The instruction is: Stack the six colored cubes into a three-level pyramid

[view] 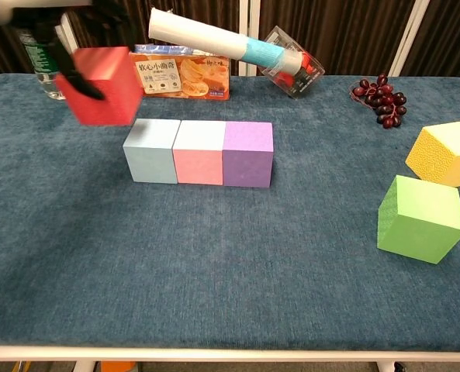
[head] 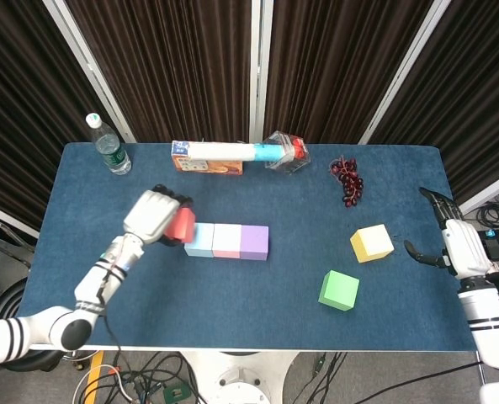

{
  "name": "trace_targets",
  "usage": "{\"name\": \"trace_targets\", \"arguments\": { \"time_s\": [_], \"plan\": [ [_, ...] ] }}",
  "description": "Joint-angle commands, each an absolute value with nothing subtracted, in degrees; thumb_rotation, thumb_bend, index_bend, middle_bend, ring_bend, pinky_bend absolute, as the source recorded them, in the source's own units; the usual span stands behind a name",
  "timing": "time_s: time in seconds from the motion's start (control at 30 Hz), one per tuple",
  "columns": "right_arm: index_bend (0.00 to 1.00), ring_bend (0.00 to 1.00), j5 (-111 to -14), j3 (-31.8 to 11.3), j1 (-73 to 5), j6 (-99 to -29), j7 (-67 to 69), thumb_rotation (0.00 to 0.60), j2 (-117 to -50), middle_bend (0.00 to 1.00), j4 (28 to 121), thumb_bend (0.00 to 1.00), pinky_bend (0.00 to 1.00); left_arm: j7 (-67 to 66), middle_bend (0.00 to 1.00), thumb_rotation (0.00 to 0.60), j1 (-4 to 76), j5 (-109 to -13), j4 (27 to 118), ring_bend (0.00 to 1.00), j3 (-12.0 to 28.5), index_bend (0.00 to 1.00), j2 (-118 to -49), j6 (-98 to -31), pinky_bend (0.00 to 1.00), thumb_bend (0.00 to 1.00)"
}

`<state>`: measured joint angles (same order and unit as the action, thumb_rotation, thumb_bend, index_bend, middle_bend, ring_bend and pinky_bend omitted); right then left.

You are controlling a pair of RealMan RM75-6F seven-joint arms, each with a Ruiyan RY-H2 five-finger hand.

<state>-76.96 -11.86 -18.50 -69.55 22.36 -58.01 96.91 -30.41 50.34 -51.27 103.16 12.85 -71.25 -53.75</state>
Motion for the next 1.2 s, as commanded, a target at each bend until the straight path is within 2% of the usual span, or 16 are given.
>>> {"name": "trace_targets", "arguments": {
  "time_s": [0.03,0.47,0.9,1.07,1.2],
  "plan": [
    [0.00,0.00,-77.0,-11.8,-18.4,-69.6,22.6,0.600,-57.9,0.08,96.7,0.25,0.00,-35.1,0.50,0.600,54.5,-46.7,103.7,0.33,13.3,0.32,-73.8,-52.6,0.24,0.10],
    [0.00,0.00,-77.0,-11.6,-17.7,-69.9,24.2,0.600,-57.8,0.08,95.7,0.25,0.00,-44.2,0.49,0.600,63.2,-34.3,103.8,0.33,12.9,0.29,-77.3,-54.6,0.24,0.10],
    [0.00,0.00,-77.2,-11.5,-17.6,-69.6,25.6,0.600,-58.0,0.08,94.5,0.25,0.00,-47.2,0.48,0.600,68.1,-25.2,102.2,0.33,12.3,0.28,-79.5,-57.3,0.24,0.09],
    [0.00,0.00,-77.3,-11.5,-17.7,-69.4,26.1,0.600,-58.1,0.08,94.0,0.25,0.00,-47.3,0.44,0.600,69.1,-22.9,102.3,0.32,12.1,0.26,-79.7,-57.5,0.24,0.06],
    [0.00,0.00,-77.4,-11.6,-17.7,-69.5,26.5,0.600,-58.2,0.08,93.8,0.25,0.00,-47.5,0.39,0.600,69.8,-21.7,102.8,0.27,11.8,0.23,-79.4,-57.7,0.22,0.02]
  ]
}}
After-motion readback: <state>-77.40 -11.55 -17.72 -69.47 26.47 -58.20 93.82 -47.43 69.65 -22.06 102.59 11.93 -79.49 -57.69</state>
